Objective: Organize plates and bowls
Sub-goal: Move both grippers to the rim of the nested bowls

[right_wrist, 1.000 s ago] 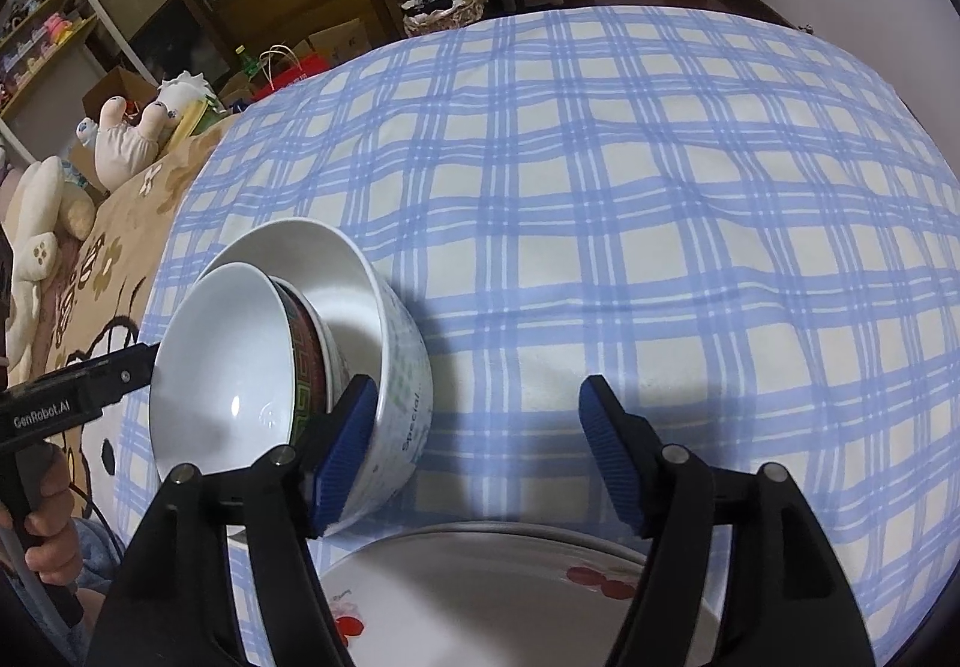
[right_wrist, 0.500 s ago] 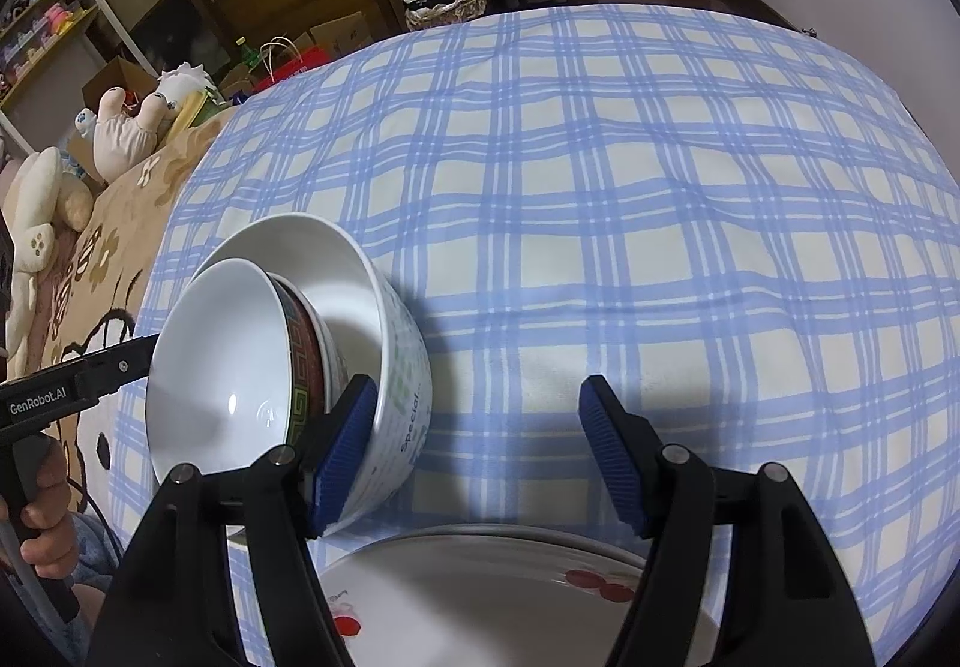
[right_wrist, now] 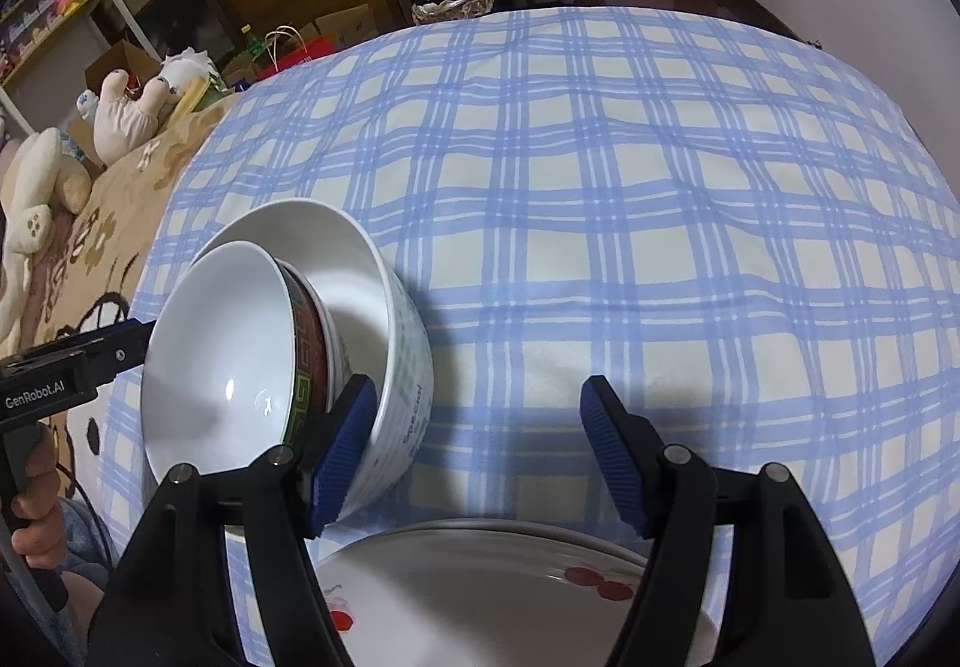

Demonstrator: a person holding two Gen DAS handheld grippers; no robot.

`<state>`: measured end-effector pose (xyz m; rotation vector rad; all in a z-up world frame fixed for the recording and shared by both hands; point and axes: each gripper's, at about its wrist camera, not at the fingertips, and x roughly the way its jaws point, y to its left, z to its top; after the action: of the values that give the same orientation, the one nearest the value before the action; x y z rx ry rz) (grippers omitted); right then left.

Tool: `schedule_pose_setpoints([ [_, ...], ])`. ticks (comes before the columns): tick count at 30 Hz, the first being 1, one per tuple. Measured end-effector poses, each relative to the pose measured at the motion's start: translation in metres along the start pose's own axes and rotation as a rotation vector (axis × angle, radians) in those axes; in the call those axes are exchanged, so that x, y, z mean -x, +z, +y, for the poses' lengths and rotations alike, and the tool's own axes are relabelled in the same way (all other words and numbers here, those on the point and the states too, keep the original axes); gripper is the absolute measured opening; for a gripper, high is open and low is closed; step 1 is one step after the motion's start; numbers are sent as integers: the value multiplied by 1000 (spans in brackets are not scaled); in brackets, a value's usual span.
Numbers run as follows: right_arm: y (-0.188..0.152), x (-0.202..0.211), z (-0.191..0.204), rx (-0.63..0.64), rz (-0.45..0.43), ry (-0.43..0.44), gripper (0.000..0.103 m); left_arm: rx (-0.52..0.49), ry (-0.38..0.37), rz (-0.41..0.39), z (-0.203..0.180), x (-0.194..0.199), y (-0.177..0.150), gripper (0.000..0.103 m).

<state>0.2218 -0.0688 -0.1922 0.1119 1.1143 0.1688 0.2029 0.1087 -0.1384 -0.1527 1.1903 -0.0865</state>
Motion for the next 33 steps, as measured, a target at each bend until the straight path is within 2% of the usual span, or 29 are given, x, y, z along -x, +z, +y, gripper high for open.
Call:
schedule_pose_setpoints([
  [2,1,-2,2,11,7,-22,80,14,-2,1,-2,-2,3,63],
  [13,10,-8,1,35,67,-17,80,58,-48,8,-1,-13,18,63],
  [21,10,-10,0,20,84,-3,81,48,-26,9,-4,-14,20,64],
  [27,11,-10,-1,19,89,-8,81,-25,21,-26,-14,-8,18,64],
  [33,12,-11,3,18,105,-28,81,6,-25,-10,-6,-12,19,64],
])
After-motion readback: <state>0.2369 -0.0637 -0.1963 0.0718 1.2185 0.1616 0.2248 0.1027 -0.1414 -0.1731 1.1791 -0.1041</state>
